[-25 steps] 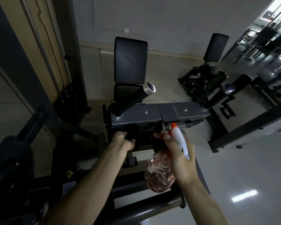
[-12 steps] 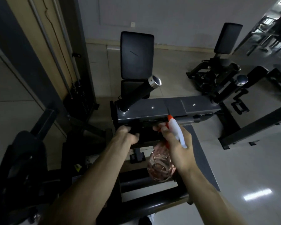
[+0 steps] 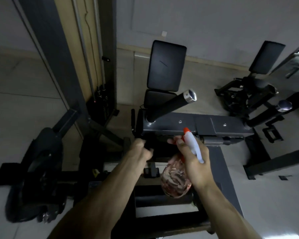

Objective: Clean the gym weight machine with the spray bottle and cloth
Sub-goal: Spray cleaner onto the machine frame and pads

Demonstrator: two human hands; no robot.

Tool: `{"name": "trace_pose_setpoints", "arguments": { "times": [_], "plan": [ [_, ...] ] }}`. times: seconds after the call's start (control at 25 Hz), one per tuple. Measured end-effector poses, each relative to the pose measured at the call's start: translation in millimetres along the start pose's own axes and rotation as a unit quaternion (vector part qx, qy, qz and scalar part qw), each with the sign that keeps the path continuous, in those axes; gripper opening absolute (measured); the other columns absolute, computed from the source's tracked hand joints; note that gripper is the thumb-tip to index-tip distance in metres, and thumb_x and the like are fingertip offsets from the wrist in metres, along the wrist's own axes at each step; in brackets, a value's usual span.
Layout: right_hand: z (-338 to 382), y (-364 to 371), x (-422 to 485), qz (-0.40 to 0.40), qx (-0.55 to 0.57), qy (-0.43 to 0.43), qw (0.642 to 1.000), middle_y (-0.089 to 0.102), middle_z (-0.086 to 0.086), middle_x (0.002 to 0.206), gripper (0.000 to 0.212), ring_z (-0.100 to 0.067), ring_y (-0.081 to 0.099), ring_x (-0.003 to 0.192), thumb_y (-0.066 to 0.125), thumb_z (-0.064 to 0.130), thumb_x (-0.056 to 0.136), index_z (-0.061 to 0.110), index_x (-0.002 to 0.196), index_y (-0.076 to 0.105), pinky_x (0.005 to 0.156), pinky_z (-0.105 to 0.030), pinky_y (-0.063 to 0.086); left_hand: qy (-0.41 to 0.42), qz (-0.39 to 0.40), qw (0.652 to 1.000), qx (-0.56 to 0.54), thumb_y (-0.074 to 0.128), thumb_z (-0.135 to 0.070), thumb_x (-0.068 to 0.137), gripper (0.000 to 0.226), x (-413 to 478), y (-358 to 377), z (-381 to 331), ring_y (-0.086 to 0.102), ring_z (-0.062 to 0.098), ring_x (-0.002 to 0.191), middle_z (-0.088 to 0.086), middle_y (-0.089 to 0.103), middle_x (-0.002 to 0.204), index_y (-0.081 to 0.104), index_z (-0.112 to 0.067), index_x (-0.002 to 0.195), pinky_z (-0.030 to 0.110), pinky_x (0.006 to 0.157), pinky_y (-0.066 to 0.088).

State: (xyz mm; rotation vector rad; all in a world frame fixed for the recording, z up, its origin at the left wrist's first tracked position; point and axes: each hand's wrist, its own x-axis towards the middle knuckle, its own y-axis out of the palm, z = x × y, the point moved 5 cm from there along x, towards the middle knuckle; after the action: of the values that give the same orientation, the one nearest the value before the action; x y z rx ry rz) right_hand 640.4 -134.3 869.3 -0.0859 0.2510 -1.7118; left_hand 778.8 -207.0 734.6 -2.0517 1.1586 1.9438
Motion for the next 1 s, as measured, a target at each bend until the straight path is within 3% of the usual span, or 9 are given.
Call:
{"name": "trace_pose_setpoints", "arguments": {
  "times": [0.12,0.24,0.32,0.4,0.48,0.6,0.8,0.92,1.0],
  "plan": [
    [-1.7,10.2,4.2,0.012,0.006,0.0,1.0,0.078,-0.005,0.106,0.017,-0.047,0.07,0.072,0.059,0.024,0.105,0.016,0.104,0.074,0.073,-0.056,0.06,0.161,-0.083,0.983,0.034,0.058,-0.009,0.099,0.014,22.1,-45.1,-41.3,0.044,0.013,0.05,-0.001,0.053,0.067,0.061,-0.017,0.088,0.021,0.036,0.032],
    [-6.4,18.6,5.2,0.033,-0.003,0.011,0.999,0.078,-0.004,0.104,0.019,-0.032,0.075,0.08,0.059,0.026,0.105,0.016,0.105,0.074,0.072,-0.036,0.062,0.192,-0.059,0.974,0.103,0.055,-0.012,0.099,0.016,37.0,-32.4,-29.4,0.039,0.01,0.04,-0.001,0.05,0.063,0.067,-0.022,0.097,0.02,0.037,0.027],
    [-3.5,17.6,2.5,0.047,-0.001,-0.005,0.999,0.079,0.005,0.101,0.017,-0.014,0.075,0.086,0.059,0.025,0.104,0.021,0.105,0.075,0.076,-0.023,0.059,0.201,-0.035,0.973,0.105,0.051,-0.015,0.099,0.024,51.5,-17.9,-21.8,0.052,0.017,0.049,0.001,0.057,0.065,0.072,-0.024,0.096,0.025,0.046,0.041],
    [-3.5,12.5,2.5,0.053,0.0,-0.016,0.998,0.079,0.001,0.105,0.016,-0.018,0.075,0.095,0.061,0.024,0.102,0.024,0.104,0.077,0.085,-0.034,0.059,0.21,-0.037,0.97,0.119,0.051,-0.017,0.097,0.026,65.5,-7.5,-29.9,0.069,0.025,0.08,0.005,0.074,0.087,0.075,-0.023,0.101,0.038,0.071,0.057],
    [-4.7,6.5,2.9,0.039,0.002,-0.021,0.999,0.078,-0.002,0.106,0.016,-0.02,0.075,0.101,0.062,0.021,0.101,0.02,0.105,0.077,0.092,-0.041,0.056,0.22,-0.024,0.966,0.138,0.048,-0.011,0.099,0.029,76.1,6.6,-50.3,0.068,0.026,0.099,0.009,0.074,0.111,0.073,-0.015,0.114,0.041,0.089,0.056],
    [-6.1,7.0,2.2,0.036,0.005,-0.016,0.999,0.078,-0.003,0.106,0.016,-0.017,0.073,0.105,0.061,0.016,0.102,0.013,0.107,0.076,0.095,-0.04,0.055,0.267,-0.008,0.947,0.178,0.042,-0.003,0.1,0.039,73.2,20.1,-74.1,0.066,0.033,0.116,0.012,0.071,0.122,0.069,-0.013,0.126,0.046,0.102,0.053],
    [-12.6,14.5,1.0,0.048,-0.006,-0.015,0.999,0.077,-0.005,0.11,0.016,-0.024,0.075,0.098,0.059,0.018,0.104,0.016,0.107,0.075,0.092,-0.048,0.058,0.279,-0.014,0.936,0.215,0.051,-0.022,0.105,0.031,36.6,-28.0,-19.2,0.059,0.038,0.124,0.011,0.068,0.128,0.064,-0.034,0.129,0.057,0.108,0.045],
    [-12.8,13.2,1.5,0.05,-0.017,-0.009,0.999,0.077,-0.005,0.109,0.015,-0.025,0.075,0.093,0.059,0.017,0.104,0.012,0.107,0.073,0.088,-0.043,0.061,0.241,-0.031,0.953,0.181,0.051,-0.022,0.105,0.028,49.7,2.4,-52.0,0.066,0.029,0.107,0.01,0.07,0.117,0.067,-0.015,0.127,0.046,0.102,0.05],
    [-10.0,10.1,2.2,0.038,-0.005,-0.01,0.999,0.078,-0.006,0.106,0.016,-0.027,0.076,0.089,0.059,0.015,0.104,0.007,0.107,0.072,0.077,-0.036,0.063,0.236,-0.04,0.954,0.18,0.051,-0.017,0.104,0.029,58.9,18.8,-73.0,0.063,0.023,0.096,0.01,0.07,0.115,0.066,-0.008,0.127,0.041,0.094,0.053]
  ]
}}
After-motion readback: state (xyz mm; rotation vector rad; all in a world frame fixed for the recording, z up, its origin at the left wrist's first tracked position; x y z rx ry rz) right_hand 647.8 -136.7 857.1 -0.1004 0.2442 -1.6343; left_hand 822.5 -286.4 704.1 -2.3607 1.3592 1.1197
